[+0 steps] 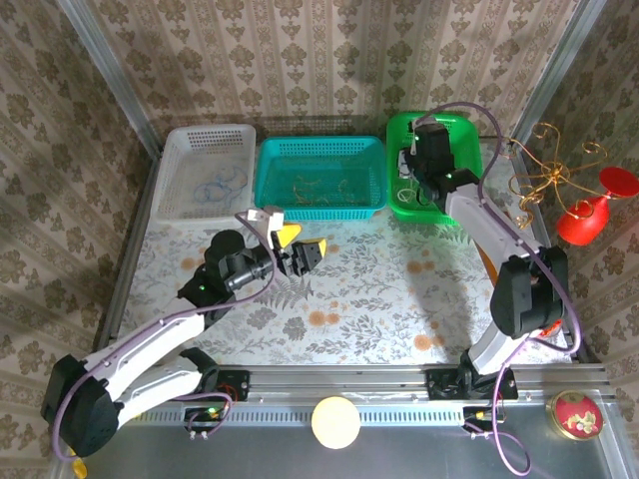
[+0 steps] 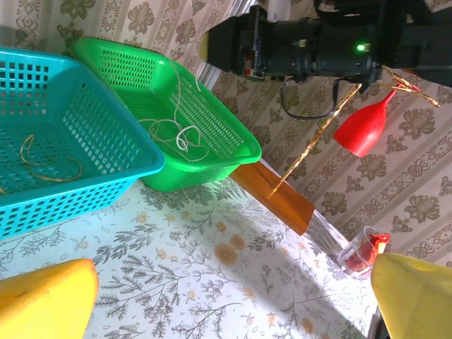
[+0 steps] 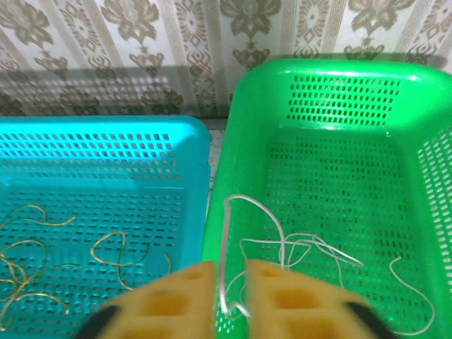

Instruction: Untangle the cables

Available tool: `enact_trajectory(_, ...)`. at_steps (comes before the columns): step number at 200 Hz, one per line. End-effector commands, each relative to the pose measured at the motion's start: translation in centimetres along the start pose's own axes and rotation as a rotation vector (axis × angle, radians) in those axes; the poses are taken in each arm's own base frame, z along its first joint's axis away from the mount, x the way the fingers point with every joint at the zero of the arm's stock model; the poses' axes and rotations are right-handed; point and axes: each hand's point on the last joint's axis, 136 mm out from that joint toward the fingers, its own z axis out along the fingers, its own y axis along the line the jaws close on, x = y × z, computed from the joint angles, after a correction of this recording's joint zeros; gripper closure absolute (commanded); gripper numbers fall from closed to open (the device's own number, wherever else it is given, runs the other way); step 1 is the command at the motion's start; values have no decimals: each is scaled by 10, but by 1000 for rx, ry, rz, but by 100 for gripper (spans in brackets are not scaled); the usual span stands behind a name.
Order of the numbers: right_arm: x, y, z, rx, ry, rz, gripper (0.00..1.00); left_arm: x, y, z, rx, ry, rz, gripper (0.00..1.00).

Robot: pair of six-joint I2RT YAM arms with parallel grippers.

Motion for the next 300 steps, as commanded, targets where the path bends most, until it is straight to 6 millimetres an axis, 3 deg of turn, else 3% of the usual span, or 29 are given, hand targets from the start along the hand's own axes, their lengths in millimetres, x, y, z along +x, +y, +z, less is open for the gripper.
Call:
enact_trajectory(1,4,-7,9,40,30,-32,43,-14,0,-7,-42,-10,24,0)
enact_trajectory(39,-8,13,-24,-60,-2,-6,19,-16,8,-12,-102,8,13,0)
enact_trajectory(85,-18,40,-88,-222,-65,47,6,-20,31,-27,-235,-7,15,0)
enact_trajectory(91,-13,46,-92,-247,-60,50,0,-19,37,-31,-265,-5,17,0)
enact_trajectory(114,-7,62,-130,-371,-97,69,0,-20,65,-51,-416,-4,23,0)
enact_trajectory(150,32,70,-159,-463,-109,78,0,-26,108,-91,-655,-76,71,0)
enact_trajectory(196,106,27,-136,-278,-105,112,0,-43,151,-147,-926,-187,222,0)
enact_trajectory(209,116,18,-132,-239,-141,73,0,-45,161,-155,-974,-198,284,0)
enact_trajectory(265,141,-68,-117,186,-193,-5,0,-26,225,-184,-1181,-115,347,0)
enact_trajectory(300,161,-102,-93,316,-152,-21,0,-10,263,-181,-1199,-114,301,0)
